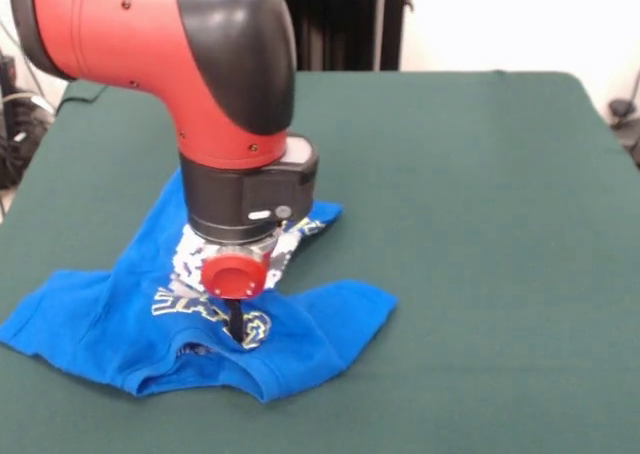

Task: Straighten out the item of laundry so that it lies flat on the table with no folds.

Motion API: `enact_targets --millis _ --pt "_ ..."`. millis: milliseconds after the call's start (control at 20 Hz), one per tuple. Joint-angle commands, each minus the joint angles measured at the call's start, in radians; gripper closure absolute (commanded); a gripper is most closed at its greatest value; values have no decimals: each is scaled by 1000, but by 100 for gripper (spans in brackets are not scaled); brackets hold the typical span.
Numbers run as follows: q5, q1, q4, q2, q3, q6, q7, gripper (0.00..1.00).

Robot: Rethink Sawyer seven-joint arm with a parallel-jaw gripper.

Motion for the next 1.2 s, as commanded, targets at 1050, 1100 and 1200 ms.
enact_targets --millis 1050,1100,1200 --pt "45 574 -190 307 -494 364 145 0" --pt "25 596 -208 320 -542 395 149 0" --pt "4 613 -217 323 -580 415 153 0"
